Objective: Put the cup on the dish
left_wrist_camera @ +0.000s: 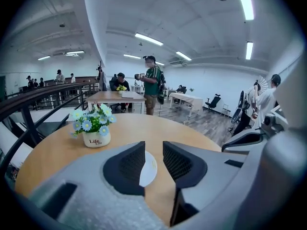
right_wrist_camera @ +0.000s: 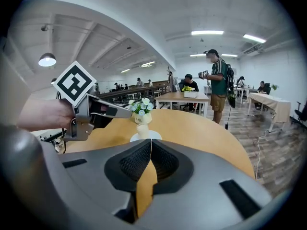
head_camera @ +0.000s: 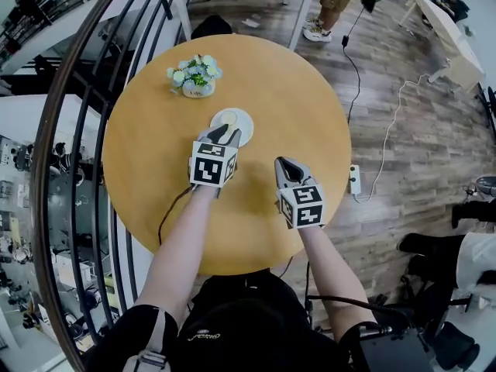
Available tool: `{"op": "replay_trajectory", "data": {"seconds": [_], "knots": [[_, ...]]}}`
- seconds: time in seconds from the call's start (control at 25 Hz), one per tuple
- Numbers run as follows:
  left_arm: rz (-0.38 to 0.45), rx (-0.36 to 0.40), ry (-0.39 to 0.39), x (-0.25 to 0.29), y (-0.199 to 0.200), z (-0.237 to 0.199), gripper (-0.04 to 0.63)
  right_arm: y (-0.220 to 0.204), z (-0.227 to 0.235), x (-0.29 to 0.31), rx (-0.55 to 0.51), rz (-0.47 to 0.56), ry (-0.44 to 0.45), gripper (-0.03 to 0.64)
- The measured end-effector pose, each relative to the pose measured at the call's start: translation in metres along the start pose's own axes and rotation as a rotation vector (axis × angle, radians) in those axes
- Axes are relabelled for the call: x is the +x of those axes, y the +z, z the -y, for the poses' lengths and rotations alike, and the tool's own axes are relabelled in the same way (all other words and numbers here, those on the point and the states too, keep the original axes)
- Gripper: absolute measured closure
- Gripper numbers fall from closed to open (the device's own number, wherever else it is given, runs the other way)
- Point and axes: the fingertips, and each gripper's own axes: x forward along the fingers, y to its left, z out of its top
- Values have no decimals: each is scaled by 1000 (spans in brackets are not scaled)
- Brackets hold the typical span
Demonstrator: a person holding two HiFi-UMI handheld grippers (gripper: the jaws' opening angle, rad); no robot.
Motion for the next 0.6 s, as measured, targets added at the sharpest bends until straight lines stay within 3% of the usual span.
{"op": "replay_trajectory", "data": {"seconds": [0.6], "knots": [[173, 110, -21, -82, 69, 46, 558, 77, -21, -45, -34, 140, -5, 612]]}}
